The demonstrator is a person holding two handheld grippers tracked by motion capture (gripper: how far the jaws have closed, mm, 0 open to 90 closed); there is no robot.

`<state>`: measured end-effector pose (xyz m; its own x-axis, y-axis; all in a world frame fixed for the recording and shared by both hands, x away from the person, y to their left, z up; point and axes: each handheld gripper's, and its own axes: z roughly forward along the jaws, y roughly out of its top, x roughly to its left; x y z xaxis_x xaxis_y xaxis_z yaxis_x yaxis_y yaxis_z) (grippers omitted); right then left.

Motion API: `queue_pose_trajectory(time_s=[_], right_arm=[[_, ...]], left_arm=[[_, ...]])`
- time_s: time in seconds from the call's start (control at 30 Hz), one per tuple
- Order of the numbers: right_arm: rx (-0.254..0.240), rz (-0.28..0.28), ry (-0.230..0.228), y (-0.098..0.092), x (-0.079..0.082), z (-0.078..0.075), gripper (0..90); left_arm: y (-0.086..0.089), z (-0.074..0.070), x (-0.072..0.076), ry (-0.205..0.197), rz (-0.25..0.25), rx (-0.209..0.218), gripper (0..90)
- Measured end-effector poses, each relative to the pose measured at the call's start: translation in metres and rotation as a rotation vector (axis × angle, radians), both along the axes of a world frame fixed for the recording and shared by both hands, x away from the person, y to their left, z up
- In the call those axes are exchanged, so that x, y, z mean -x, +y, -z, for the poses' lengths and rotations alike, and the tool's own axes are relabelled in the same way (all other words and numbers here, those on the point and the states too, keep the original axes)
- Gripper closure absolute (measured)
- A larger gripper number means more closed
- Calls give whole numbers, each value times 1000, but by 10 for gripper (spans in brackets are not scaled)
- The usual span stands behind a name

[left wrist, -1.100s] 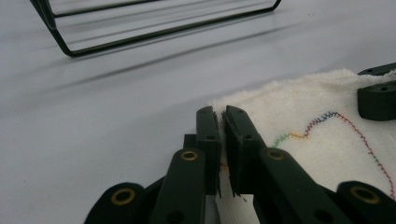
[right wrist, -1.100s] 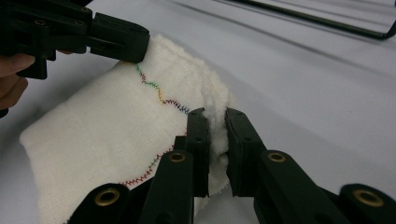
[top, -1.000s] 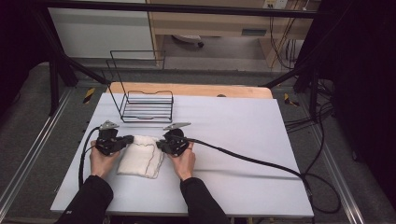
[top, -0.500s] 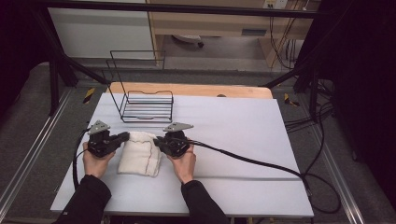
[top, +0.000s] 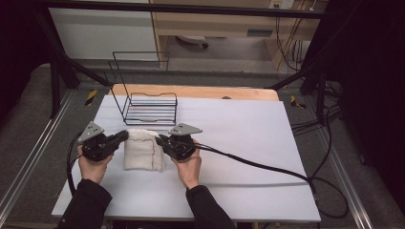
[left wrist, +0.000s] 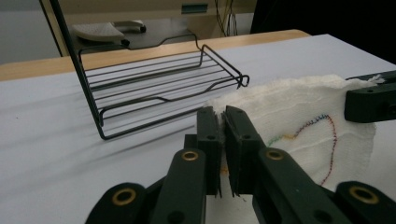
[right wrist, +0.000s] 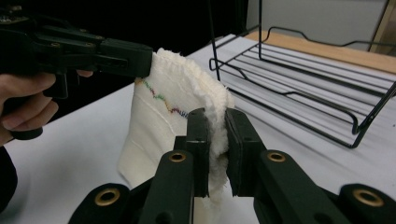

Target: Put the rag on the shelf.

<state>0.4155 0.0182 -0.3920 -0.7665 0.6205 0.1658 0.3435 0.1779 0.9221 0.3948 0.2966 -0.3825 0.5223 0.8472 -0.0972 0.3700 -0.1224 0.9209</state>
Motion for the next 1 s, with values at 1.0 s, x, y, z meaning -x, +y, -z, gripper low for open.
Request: queue_pose_trajectory(time_s=[1.0], right_arm=[[-61, 1, -210, -18, 7, -59, 810]], left_arm=[[-12, -53, 21, -214, -16, 59, 853]])
